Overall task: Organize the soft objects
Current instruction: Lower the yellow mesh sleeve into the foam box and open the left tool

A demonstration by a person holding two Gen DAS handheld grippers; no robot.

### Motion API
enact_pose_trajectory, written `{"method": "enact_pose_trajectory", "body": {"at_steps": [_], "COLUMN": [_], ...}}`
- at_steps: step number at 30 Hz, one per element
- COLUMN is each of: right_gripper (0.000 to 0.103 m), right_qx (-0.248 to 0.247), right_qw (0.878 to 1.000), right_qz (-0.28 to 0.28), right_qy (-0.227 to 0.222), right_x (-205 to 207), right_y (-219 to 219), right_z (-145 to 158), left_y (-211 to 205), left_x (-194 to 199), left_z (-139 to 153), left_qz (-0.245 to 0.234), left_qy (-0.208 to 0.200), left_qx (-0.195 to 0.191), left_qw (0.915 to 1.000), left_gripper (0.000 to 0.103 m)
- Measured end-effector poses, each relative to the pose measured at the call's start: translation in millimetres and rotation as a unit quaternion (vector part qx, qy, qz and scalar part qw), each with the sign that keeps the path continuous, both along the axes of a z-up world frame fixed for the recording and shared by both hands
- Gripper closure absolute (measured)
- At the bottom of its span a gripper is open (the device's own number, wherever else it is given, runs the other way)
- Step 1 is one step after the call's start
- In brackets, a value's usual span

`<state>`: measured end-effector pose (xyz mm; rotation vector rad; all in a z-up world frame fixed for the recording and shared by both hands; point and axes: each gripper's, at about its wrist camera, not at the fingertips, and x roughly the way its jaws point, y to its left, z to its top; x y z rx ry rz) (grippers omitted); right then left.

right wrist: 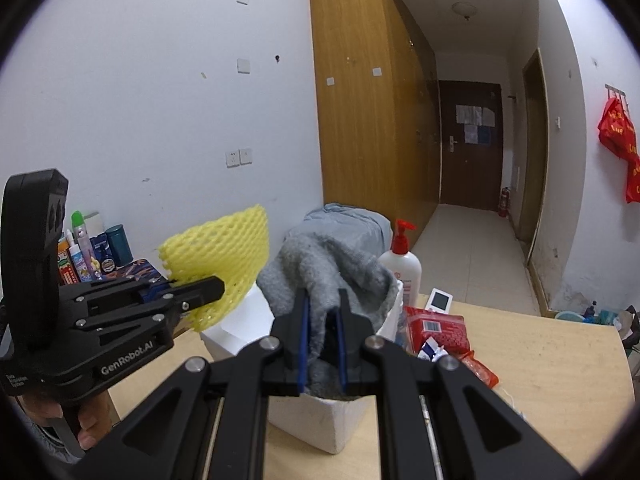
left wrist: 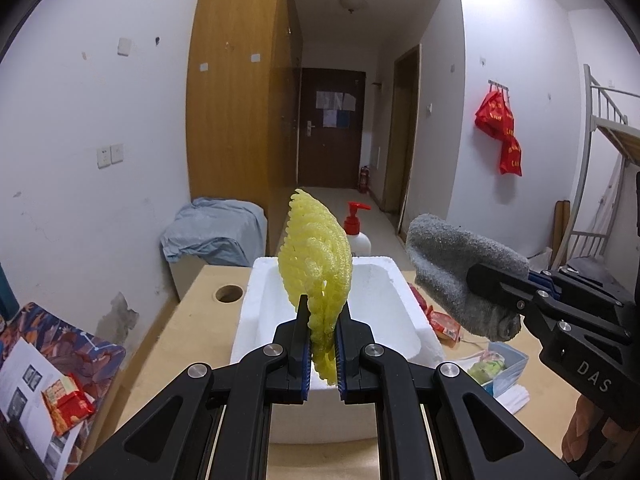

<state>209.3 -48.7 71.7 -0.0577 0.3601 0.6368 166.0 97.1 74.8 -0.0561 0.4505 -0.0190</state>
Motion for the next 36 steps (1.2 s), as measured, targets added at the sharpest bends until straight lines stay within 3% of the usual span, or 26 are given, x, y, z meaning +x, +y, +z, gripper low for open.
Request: {"method": "enact_pose_trajectory", "body": {"at_steps": [18,28,30,32,34,36], "right_gripper": [0.088,0.088,0.088,0.088,0.088,0.088], "right_qx": [-0.009,-0.008,-0.008,-0.007,-0.006,-0.006], "right_qw": [1.000,1.000,1.000,1.000,1.000,1.000], "right_qz": [-0.011,-0.011,-0.012,-0.013,-0.013,-0.014], "right_qy": [0.025,0.024,0.023,0.023,0.021,0.021], "right_x": [27.4,26.4,26.3,26.2,25.3,24.9], "right_y": [10.3,11.3,11.5,11.5,10.2,10.0], "right_z": [-6.4,-5.7,-5.5,-5.0,-5.5,-5.7], "left_y": [8.8,14.1,13.3,11.4,11.3,11.3], "left_x": [51.4,57.2,57.6,57.1,54.0,50.0], "left_z": [-26.0,-25.5,-25.6,-25.5,-24.1,-21.8], "left_qz": [-0.012,0.000,-0.001,0.002,0.008,0.013], "left_qy": [0.050,0.047,0.050,0.052,0.041,0.028], "left_qx": [-0.013,-0.009,-0.006,-0.003,-0.002,0.001], "left_qw": [0.9986,0.9989,0.9987,0.9986,0.9991,0.9995], "left_gripper": [0.093,0.091,0.082,0.043,0.023,0.019]}}
